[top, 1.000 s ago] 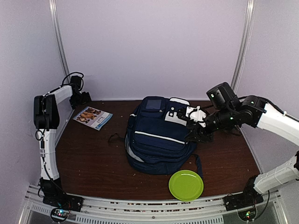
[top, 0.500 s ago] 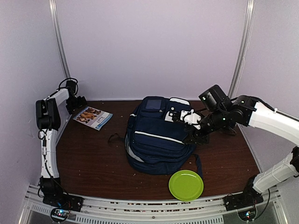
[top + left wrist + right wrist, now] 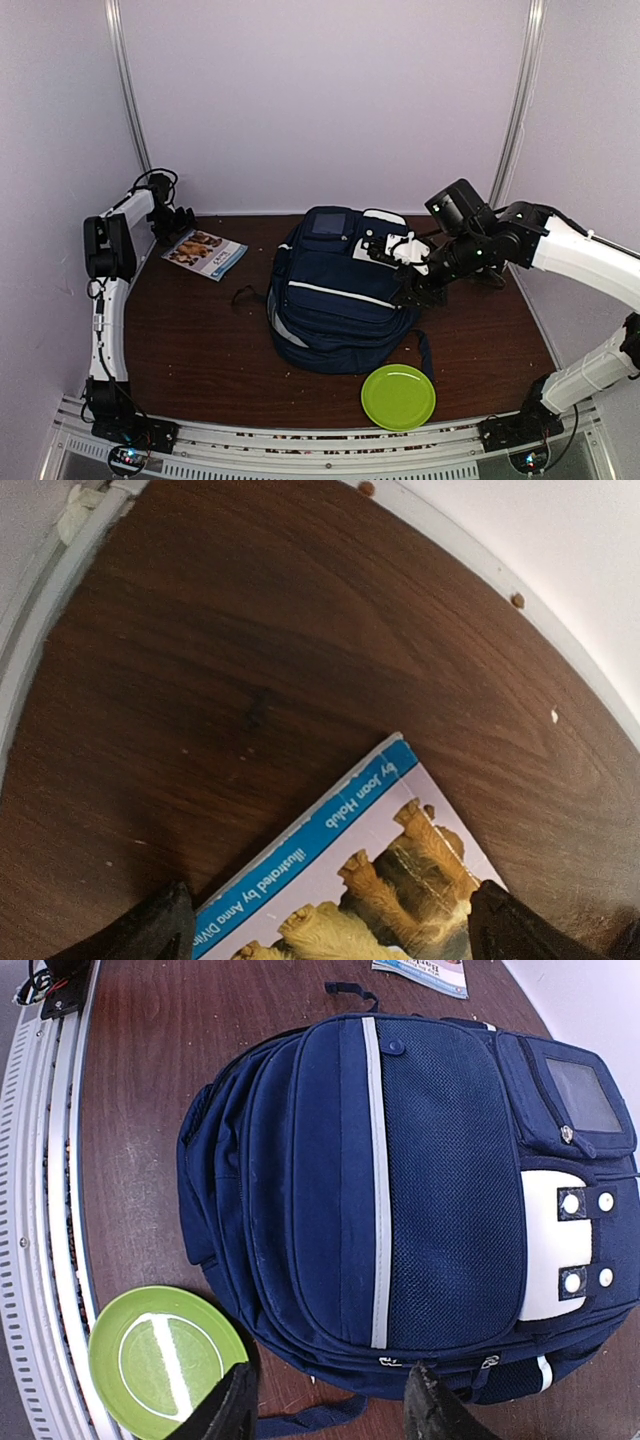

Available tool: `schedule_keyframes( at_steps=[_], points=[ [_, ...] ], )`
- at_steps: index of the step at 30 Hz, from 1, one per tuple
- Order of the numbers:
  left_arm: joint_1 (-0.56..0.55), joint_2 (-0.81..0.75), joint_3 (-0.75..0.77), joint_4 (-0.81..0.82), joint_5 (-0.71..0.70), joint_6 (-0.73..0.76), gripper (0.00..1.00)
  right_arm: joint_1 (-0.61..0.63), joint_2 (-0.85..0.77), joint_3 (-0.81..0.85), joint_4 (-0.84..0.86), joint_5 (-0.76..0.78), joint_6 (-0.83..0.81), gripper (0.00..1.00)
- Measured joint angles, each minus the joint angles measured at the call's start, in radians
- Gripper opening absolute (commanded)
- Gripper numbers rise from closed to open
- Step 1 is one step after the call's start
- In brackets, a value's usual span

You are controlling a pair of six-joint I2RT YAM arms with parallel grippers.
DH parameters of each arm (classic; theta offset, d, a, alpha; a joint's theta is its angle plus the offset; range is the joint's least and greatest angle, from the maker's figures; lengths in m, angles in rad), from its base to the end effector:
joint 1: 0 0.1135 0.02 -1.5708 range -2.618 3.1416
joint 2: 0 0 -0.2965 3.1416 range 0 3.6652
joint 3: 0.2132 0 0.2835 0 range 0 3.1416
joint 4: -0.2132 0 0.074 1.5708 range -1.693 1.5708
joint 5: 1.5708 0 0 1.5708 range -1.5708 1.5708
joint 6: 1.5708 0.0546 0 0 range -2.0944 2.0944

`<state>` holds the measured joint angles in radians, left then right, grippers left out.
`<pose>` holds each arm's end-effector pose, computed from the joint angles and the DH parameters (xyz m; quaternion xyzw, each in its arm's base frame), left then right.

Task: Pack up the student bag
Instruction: Move the book to the center of the board.

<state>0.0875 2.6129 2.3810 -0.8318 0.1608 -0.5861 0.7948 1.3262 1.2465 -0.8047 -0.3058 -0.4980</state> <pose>0.6200 0.0456 0.1460 -0.2999 0.9173 -0.1370 0.2231 0.2048 0.2321 0.3414 -0.6015 0.7121 0.1910 0.3077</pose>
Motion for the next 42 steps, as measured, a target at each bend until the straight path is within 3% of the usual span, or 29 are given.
schedule_keyframes(
  at_steps=[5, 10, 15, 21, 27, 34, 42],
  points=[
    [-0.072, -0.019, -0.035, -0.004, -0.024, 0.063, 0.98, 0.0, 0.0, 0.002, 0.0, -0.001, 0.0, 0.51],
    [-0.207, -0.079, -0.141, -0.016, -0.119, 0.14, 0.98, 0.0, -0.002, 0.002, 0.001, -0.011, 0.0, 0.51],
    [-0.334, -0.083, -0.151, -0.047, -0.221, 0.227, 0.98, -0.001, -0.018, 0.001, 0.002, -0.021, 0.0, 0.51],
    [-0.393, -0.12, -0.204, -0.042, -0.301, 0.294, 0.98, -0.001, -0.06, -0.012, 0.006, -0.034, 0.0, 0.51],
    [-0.436, -0.243, -0.401, -0.025, -0.371, 0.303, 0.98, -0.001, -0.067, -0.016, 0.009, -0.043, 0.0, 0.51],
    [-0.459, -0.525, -0.779, 0.063, -0.494, 0.232, 0.98, -0.001, -0.067, -0.019, 0.01, -0.063, 0.0, 0.51],
    [-0.353, -0.843, -1.065, 0.255, -0.406, 0.093, 0.98, -0.001, -0.067, -0.023, 0.011, -0.072, 0.001, 0.51]
  ],
)
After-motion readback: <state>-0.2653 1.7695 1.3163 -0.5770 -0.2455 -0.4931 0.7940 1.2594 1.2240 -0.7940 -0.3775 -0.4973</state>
